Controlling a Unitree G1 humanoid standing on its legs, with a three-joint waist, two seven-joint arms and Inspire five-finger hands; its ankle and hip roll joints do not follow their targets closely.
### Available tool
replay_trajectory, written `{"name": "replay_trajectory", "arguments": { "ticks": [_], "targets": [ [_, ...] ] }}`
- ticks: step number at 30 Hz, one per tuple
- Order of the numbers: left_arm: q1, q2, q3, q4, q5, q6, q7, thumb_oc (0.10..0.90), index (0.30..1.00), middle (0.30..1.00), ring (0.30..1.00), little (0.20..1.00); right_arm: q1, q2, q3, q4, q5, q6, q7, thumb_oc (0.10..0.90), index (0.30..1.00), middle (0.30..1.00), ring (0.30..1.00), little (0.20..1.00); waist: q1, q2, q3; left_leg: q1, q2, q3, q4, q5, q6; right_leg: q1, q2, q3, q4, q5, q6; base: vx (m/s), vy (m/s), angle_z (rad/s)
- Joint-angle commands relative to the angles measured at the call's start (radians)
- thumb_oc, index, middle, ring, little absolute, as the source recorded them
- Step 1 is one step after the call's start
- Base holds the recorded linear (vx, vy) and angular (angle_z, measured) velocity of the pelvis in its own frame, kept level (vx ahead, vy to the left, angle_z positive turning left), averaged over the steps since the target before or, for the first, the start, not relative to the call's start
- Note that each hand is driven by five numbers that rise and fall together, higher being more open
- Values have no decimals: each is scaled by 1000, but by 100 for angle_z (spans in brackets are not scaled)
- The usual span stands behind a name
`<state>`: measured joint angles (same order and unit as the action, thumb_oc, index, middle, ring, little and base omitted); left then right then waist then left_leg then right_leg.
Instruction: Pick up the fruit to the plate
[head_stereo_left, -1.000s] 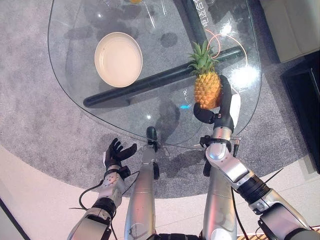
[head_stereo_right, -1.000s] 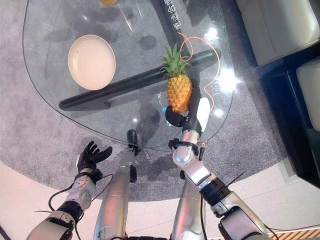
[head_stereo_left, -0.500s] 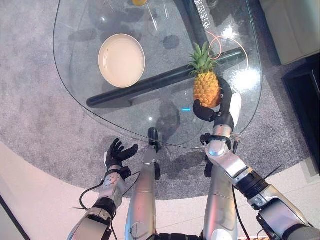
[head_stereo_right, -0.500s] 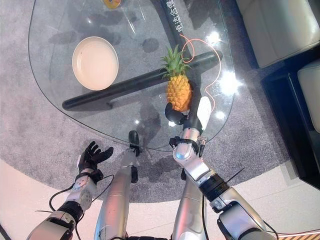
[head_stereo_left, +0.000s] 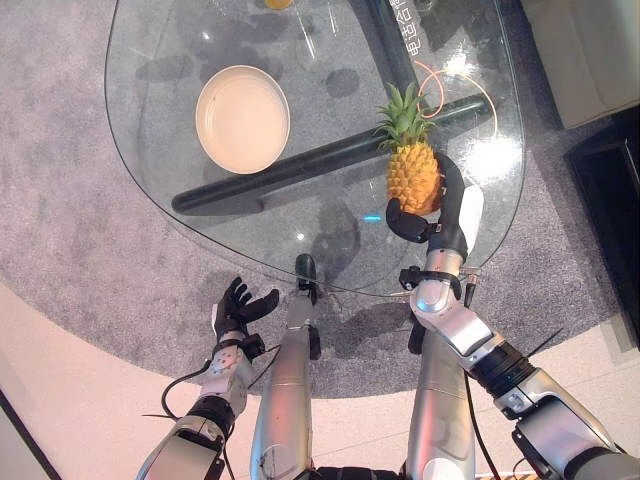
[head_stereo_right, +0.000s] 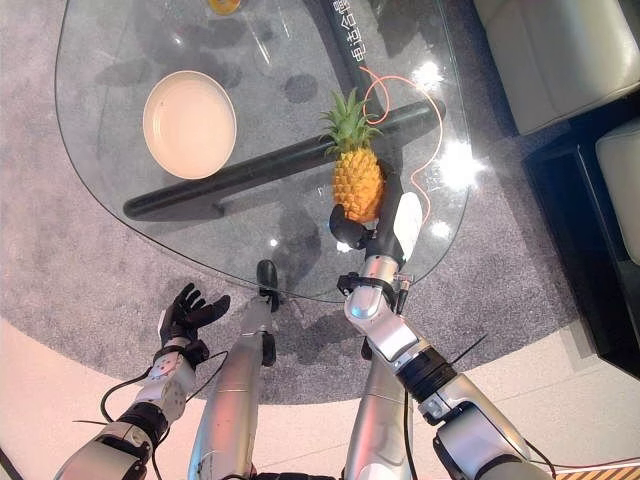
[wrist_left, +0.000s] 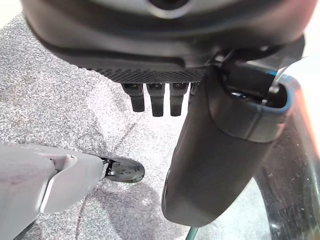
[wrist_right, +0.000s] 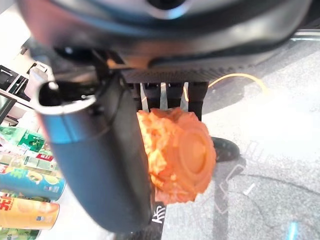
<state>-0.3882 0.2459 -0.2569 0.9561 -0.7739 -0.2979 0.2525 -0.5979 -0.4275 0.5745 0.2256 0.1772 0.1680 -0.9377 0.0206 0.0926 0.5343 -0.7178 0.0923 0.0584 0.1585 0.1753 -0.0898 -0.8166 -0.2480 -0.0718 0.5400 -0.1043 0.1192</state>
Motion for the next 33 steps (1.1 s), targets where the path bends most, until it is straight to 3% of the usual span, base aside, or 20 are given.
{"name": "replay_trajectory", "arguments": {
  "ticks": [1,9,23,26,33],
  "targets": [
    [-1,27,42,13,-53,-74,37,800,900,900,900,900,-52,2,-6,-19,-56,-45,-13,100,300,300,300,200,9,27,-14,-12,-64,2,93,-97,25,15,27,-65,-161,116,-11,0,0,0],
    [-14,66,124,-62,-122,-131,81,800,900,900,900,900,-53,-45,-63,-85,-120,-72,-31,100,300,300,300,200,1,29,-14,6,-59,2,92,-101,23,24,30,-56,-149,101,-14,1,4,0],
    [-108,138,301,-213,-151,-320,358,800,900,900,900,900,-79,-101,-146,-182,-316,-134,-38,100,300,300,300,200,-6,12,-14,13,-50,2,101,-113,18,40,34,-57,-135,74,-22,0,0,0],
    [-130,146,315,-296,-80,-372,432,800,900,900,900,900,-92,-119,-156,-206,-349,-140,-36,100,300,300,300,200,-3,8,-14,7,-51,-1,101,-115,19,38,40,-57,-134,71,-25,-3,-12,0],
    [-153,138,327,-421,87,-425,549,800,900,900,900,900,-90,-113,-174,-229,-407,-176,-26,100,300,300,300,200,4,0,-14,3,-53,-3,102,-123,20,47,40,-64,-144,70,-21,-7,-25,0]
  ]
}}
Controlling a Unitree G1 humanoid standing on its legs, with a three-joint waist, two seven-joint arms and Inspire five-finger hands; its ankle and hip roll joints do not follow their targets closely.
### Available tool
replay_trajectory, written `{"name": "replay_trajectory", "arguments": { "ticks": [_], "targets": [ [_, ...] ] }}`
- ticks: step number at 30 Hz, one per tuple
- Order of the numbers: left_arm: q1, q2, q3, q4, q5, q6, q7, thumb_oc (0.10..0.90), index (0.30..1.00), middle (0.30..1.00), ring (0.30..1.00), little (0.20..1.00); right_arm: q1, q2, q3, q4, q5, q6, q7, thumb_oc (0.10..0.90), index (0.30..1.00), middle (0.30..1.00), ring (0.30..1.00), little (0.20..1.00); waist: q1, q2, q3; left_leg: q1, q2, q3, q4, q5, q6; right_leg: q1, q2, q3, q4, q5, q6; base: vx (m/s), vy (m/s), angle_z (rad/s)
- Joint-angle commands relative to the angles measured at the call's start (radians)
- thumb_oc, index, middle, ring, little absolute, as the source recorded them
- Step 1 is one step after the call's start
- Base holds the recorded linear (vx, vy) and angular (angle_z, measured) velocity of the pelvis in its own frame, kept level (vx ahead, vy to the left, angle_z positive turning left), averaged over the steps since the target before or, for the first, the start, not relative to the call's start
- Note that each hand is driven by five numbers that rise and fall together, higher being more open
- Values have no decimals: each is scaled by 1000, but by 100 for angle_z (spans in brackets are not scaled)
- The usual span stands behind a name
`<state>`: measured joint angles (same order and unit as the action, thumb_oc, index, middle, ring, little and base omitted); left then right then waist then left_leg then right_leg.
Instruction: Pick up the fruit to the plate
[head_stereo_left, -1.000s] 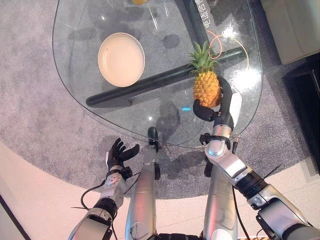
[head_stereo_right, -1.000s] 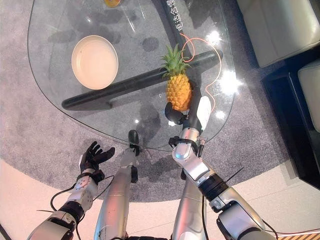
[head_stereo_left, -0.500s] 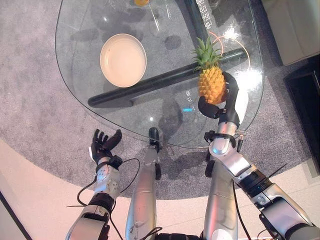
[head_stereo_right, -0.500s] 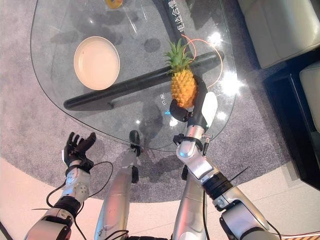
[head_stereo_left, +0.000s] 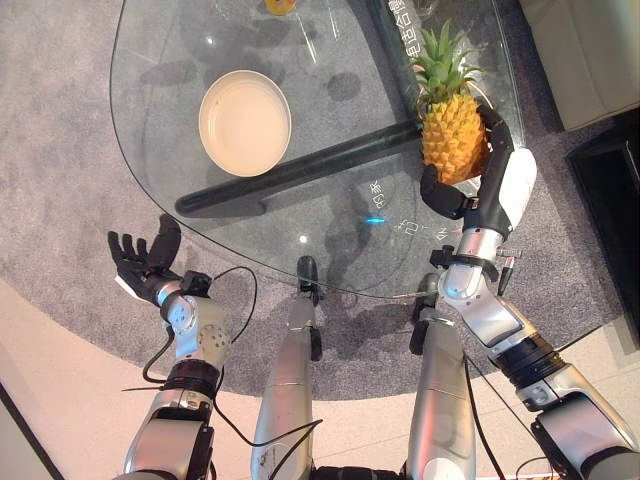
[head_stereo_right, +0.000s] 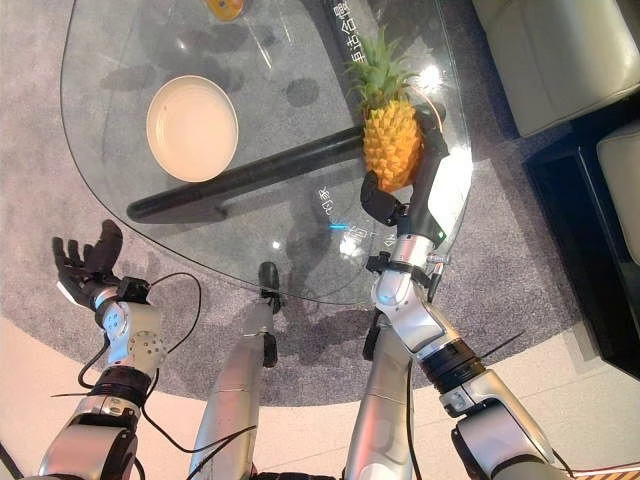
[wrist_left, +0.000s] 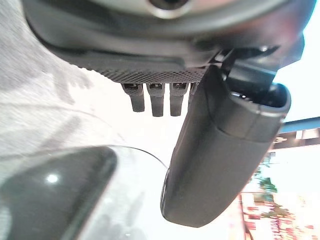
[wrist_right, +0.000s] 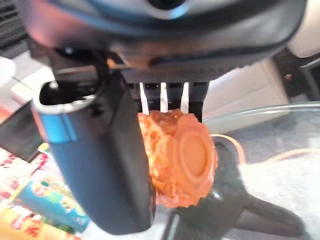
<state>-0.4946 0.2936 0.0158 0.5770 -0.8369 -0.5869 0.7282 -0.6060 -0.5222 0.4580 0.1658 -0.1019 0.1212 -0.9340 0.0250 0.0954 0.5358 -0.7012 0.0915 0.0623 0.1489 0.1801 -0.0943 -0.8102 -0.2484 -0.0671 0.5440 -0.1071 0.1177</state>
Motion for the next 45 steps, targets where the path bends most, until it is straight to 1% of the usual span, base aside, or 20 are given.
{"name": "replay_trajectory", "arguments": {
  "ticks": [1,4,6,11,14,15,16,17,18,21,22,24,26,30,32,33,37,40,44,45],
  "targets": [
    [-55,93,49,-73,216,-142,102,800,900,900,900,900,-84,-21,-61,-179,-133,-131,-23,100,300,300,300,200,0,-4,-16,-14,-51,-7,112,-129,25,42,40,-70,-150,73,-20,0,0,0],
    [-58,95,42,-142,345,-149,131,800,900,900,900,900,-80,-27,-69,-197,-137,-145,0,100,300,300,300,200,3,-5,-16,-14,-51,-8,112,-130,24,46,39,-71,-153,75,-19,0,0,0],
    [-61,104,29,-215,408,-142,111,800,900,900,900,900,-76,-30,-75,-204,-149,-164,15,100,300,300,300,200,6,-5,-16,-12,-51,-9,113,-134,24,50,36,-72,-154,75,-17,-2,-16,0],
    [-77,120,4,-317,423,-115,24,800,900,900,900,900,-74,-25,-85,-224,-166,-185,36,100,300,300,300,200,7,-8,-16,-14,-50,-8,112,-137,24,52,36,-76,-161,79,-14,-1,-7,0],
    [-89,117,-11,-364,407,-110,-31,800,900,900,900,900,-81,-17,-91,-228,-177,-196,47,100,300,300,300,200,8,-10,-16,-20,-50,-7,106,-129,26,49,37,-79,-171,91,-13,0,0,0],
    [-91,114,-27,-386,388,-102,-77,800,900,900,900,900,-81,-13,-90,-230,-181,-198,52,100,300,300,300,200,7,-12,-16,-9,-51,-7,103,-137,25,60,37,-78,-172,83,-10,0,0,0],
    [-95,115,-26,-387,386,-103,-84,800,900,900,900,900,-86,-13,-91,-230,-182,-199,53,100,300,300,300,200,7,-11,-16,-17,-51,-8,101,-128,26,54,38,-78,-177,93,-11,0,0,0],
    [-107,111,-41,-404,360,-94,-135,800,900,900,900,900,-96,-11,-88,-231,-182,-199,60,100,300,300,300,200,6,-12,-16,-16,-51,-7,100,-128,26,55,38,-79,-180,95,-10,0,0,0],
    [-108,108,-53,-418,349,-82,-162,800,900,900,900,900,-97,-7,-85,-232,-184,-199,64,100,300,300,300,200,5,-13,-16,-6,-51,-5,100,-136,26,64,37,-79,-178,87,-7,0,0,0],
    [-133,105,-84,-450,311,-71,-235,800,900,900,900,900,-115,-4,-81,-234,-183,-208,78,100,300,300,300,200,2,-14,-16,-8,-53,-5,93,-128,27,62,38,-79,-189,101,-5,0,0,0],
    [-144,100,-105,-469,274,-47,-285,800,900,900,900,900,-119,3,-77,-235,-181,-215,95,100,300,300,300,200,-1,-16,-16,1,-53,-4,93,-135,27,71,37,-79,-189,97,-1,0,0,0],
    [-158,94,-115,-471,271,-42,-307,800,900,900,900,900,-131,8,-74,-237,-184,-214,105,100,300,300,300,200,-3,-16,-16,-4,-54,-3,88,-127,28,65,39,-78,-195,108,-1,0,0,0],
    [-179,79,-143,-476,226,-20,-377,800,900,900,900,900,-144,18,-62,-241,-187,-214,128,100,300,300,300,200,-8,-19,-16,7,-54,0,84,-132,29,75,38,-75,-202,106,3,0,0,0],
    [-208,55,-188,-486,78,70,-515,800,900,900,900,900,-177,32,-36,-244,-191,-204,146,100,300,300,300,200,-14,-20,-16,14,-54,6,74,-129,29,78,40,-71,-212,114,6,0,0,0],
    [-224,45,-204,-482,22,88,-554,800,900,900,900,900,-190,36,-30,-243,-190,-205,156,100,300,300,300,200,-18,-20,-16,11,-53,8,68,-121,31,74,42,-69,-218,124,7,0,0,0],
    [-230,34,-219,-483,-28,115,-591,800,900,900,900,900,-199,39,-23,-243,-189,-203,164,100,300,300,300,200,-20,-20,-16,15,-54,10,63,-119,31,78,43,-68,-224,127,8,0,0,0],
    [-240,10,-248,-484,-132,175,-646,800,900,900,900,900,-209,47,-7,-244,-190,-199,173,100,300,300,300,200,-26,-21,-16,26,-53,15,59,-125,30,89,40,-71,-232,125,12,0,0,0],
    [-254,-3,-261,-479,-210,235,-681,800,900,900,900,900,-223,51,2,-250,-185,-188,184,100,300,300,300,200,-29,-22,-16,29,-54,18,56,-125,31,93,41,-70,-235,125,11,0,0,0],
    [-275,-21,-284,-481,-277,305,-698,800,900,900,900,900,-244,51,15,-254,-179,-179,194,100,300,300,300,200,-34,-21,-16,34,-53,24,47,-122,31,97,39,-72,-243,128,13,0,0,0],
    [-278,-23,-286,-482,-279,312,-698,800,900,900,900,900,-246,51,17,-255,-178,-178,195,100,300,300,300,200,-34,-21,-16,34,-53,24,47,-121,31,97,39,-72,-244,128,13,0,0,0]
  ]
}}
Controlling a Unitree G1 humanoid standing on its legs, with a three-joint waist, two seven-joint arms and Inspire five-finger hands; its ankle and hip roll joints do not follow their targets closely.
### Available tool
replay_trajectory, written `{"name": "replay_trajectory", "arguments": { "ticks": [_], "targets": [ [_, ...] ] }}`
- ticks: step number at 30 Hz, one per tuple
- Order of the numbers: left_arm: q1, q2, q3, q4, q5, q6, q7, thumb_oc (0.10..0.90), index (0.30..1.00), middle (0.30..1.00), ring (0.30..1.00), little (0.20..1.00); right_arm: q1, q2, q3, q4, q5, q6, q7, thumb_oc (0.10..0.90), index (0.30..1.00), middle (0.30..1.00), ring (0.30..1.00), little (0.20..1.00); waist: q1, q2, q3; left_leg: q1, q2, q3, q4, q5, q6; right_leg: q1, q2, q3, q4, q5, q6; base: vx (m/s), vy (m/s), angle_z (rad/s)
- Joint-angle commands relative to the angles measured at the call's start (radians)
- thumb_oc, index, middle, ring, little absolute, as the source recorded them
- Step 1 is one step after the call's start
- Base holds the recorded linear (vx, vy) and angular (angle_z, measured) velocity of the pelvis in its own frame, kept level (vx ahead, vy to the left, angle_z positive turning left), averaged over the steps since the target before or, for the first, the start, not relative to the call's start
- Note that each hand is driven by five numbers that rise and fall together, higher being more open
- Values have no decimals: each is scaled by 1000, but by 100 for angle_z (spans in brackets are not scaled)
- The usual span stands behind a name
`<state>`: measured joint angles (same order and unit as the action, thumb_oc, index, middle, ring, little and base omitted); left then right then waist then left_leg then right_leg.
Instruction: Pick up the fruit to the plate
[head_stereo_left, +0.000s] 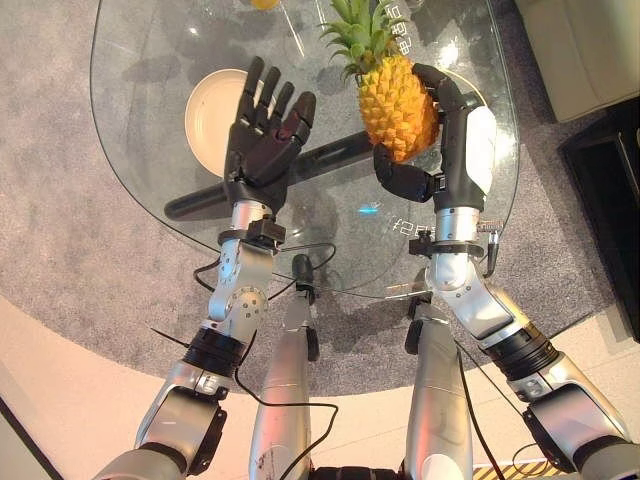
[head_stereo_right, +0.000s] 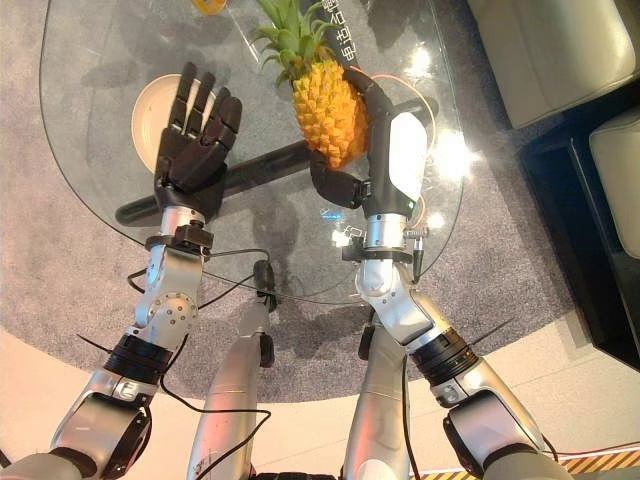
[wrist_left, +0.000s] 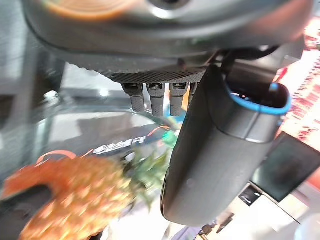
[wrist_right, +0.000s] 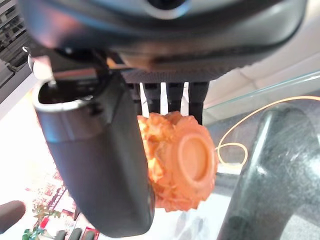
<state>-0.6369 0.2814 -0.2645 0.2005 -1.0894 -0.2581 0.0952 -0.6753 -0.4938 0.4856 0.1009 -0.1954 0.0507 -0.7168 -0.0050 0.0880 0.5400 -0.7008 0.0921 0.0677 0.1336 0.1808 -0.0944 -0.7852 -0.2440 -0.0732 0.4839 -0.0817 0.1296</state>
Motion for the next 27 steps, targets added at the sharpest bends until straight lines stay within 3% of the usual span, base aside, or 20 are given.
{"name": "replay_trajectory", "arguments": {
  "ticks": [1,14,27],
  "targets": [
    [-141,-15,-13,-107,-31,-8,-63,800,900,900,900,900,-183,23,-8,-194,-82,-102,-19,100,300,300,300,200,-6,-14,-20,34,-54,20,60,-121,31,73,35,-66,-187,104,1,0,0,0],
    [-151,-49,-31,-112,-117,26,-66,800,900,900,900,900,-205,38,28,-214,-74,-70,8,100,300,300,300,200,-5,-14,-20,32,-56,23,60,-121,32,75,30,-71,-192,107,0,0,0,0],
    [-138,-57,-10,-152,-147,-40,-68,800,900,900,900,900,-199,28,61,-224,-77,-44,65,100,300,300,300,200,4,-13,-20,34,-60,21,55,-119,30,80,24,-80,-198,109,-1,0,0,0]
  ]
}}
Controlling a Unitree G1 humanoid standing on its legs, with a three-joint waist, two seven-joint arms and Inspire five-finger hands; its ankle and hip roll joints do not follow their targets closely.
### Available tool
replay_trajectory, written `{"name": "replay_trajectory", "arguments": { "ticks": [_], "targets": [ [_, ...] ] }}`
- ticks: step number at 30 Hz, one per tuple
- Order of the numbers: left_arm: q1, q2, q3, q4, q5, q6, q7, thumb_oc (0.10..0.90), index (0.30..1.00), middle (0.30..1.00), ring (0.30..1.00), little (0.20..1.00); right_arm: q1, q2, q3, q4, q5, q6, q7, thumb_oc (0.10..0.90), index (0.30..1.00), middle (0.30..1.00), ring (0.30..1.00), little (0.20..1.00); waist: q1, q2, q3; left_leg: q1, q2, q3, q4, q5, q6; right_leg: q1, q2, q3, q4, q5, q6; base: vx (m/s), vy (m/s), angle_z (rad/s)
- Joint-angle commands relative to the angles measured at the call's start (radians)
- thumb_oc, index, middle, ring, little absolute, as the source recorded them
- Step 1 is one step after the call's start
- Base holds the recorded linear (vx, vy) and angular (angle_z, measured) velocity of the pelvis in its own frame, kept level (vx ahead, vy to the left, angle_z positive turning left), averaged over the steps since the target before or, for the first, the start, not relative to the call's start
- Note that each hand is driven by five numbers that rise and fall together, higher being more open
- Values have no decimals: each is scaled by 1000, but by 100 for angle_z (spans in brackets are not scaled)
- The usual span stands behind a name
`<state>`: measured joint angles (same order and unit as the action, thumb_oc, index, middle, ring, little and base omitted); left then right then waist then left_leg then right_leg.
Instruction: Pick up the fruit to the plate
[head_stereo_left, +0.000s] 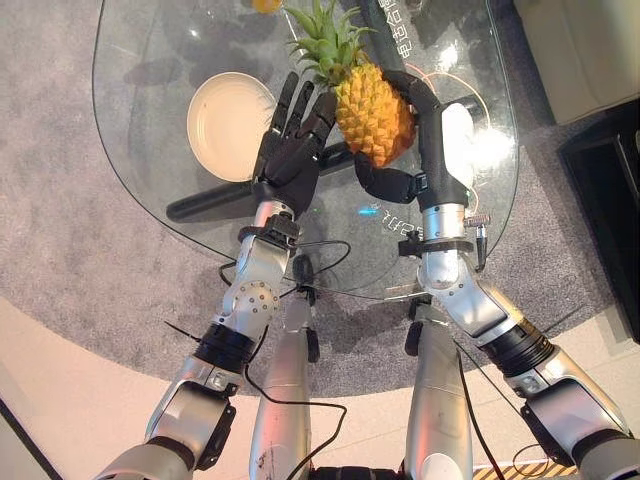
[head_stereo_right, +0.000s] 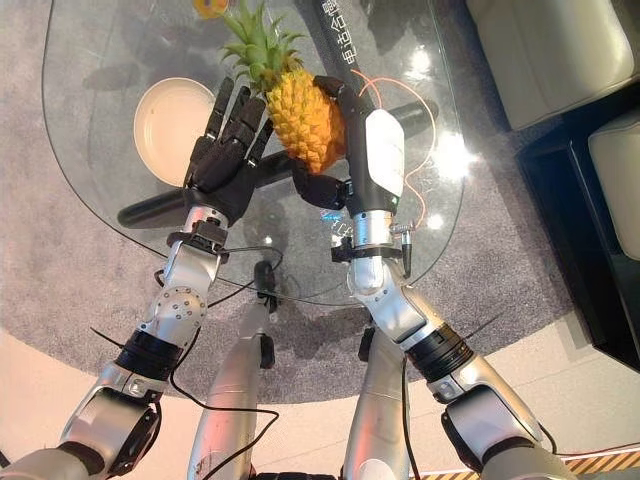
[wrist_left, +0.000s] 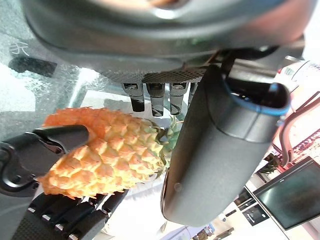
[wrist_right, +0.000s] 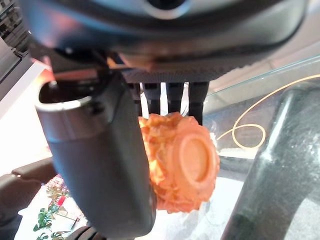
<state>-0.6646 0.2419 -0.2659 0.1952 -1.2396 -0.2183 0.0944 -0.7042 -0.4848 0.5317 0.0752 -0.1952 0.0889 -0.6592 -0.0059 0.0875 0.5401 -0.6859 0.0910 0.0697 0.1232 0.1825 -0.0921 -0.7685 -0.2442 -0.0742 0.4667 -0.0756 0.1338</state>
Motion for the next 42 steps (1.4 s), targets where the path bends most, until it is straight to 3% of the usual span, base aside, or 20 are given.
{"name": "replay_trajectory", "arguments": {
  "ticks": [1,11,42],
  "targets": [
    [-110,-17,-8,-148,0,-83,-65,800,900,900,900,900,-170,19,16,-199,-77,-83,11,100,300,300,300,200,5,-12,-20,18,-59,19,66,-120,28,63,23,-79,-180,103,-5,0,0,0],
    [-101,-18,13,-161,-1,-130,-45,800,900,900,900,900,-170,13,45,-219,-75,-81,69,100,300,300,300,200,10,-9,-20,15,-63,15,60,-118,27,60,23,-82,-182,101,-6,0,0,0],
    [-120,-10,-7,-204,21,-151,119,800,900,900,900,900,-241,-18,133,-284,-89,-97,190,100,300,300,300,200,26,-10,-20,17,-70,6,53,-108,25,72,20,-98,-197,107,-4,0,0,0]
  ]
}}
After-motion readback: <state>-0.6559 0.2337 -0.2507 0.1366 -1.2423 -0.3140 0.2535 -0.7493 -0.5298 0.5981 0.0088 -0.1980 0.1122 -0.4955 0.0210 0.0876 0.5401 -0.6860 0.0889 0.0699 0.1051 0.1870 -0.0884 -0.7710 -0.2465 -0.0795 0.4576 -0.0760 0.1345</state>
